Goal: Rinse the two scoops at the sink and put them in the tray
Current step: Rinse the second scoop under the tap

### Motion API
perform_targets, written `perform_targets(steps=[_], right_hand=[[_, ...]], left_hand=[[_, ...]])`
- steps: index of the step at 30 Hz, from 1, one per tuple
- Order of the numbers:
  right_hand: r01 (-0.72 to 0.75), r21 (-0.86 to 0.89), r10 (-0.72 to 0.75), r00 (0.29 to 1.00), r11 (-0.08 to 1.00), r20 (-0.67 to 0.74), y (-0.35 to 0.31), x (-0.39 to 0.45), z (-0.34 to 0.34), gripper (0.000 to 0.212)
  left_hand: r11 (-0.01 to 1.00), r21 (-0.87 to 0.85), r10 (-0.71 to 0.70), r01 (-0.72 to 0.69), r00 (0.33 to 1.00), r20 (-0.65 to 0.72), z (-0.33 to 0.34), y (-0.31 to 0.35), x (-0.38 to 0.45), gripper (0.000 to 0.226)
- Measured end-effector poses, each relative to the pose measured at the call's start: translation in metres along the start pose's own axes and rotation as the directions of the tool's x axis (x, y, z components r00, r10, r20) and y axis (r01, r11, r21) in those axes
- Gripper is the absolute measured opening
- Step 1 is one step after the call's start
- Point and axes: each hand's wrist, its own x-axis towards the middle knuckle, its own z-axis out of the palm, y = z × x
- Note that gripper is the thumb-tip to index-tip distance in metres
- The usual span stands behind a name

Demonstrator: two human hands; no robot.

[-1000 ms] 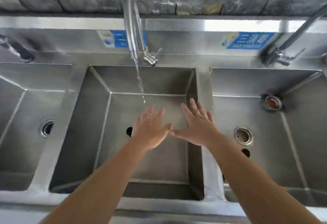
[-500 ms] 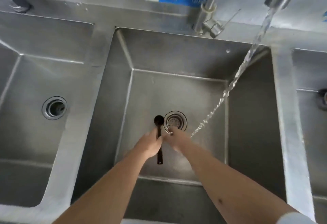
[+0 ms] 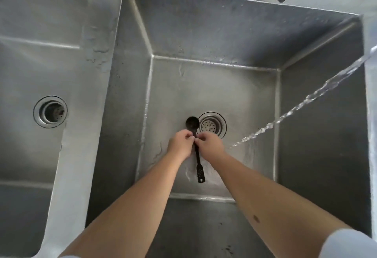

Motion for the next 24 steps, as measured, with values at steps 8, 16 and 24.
perform_targets(steps=[8,16,24], right_hand=[[-0.157,0.566,0.173,0.985,0.810,0.027,0.013,-0.059,-0.063,0.018],[-0.151,0.701,0.224,0.974,0.697,-0.014,0.027,-0.127,-0.118,0.013],[-0.110,0.717,0.151,0.989,0.688,0.006,0.029,-0.159,-0.143,0.015]], left_hand=[[0.971,-0.223,0.103,-0.088,0.993,0.057,0.012,0.049,-0.052,0.010],[0.805,-0.593,0.176,-0.030,0.966,0.191,0.042,0.109,-0.111,0.020],[0.814,-0.580,0.118,-0.013,0.983,0.143,0.047,0.124,-0.134,0.021]])
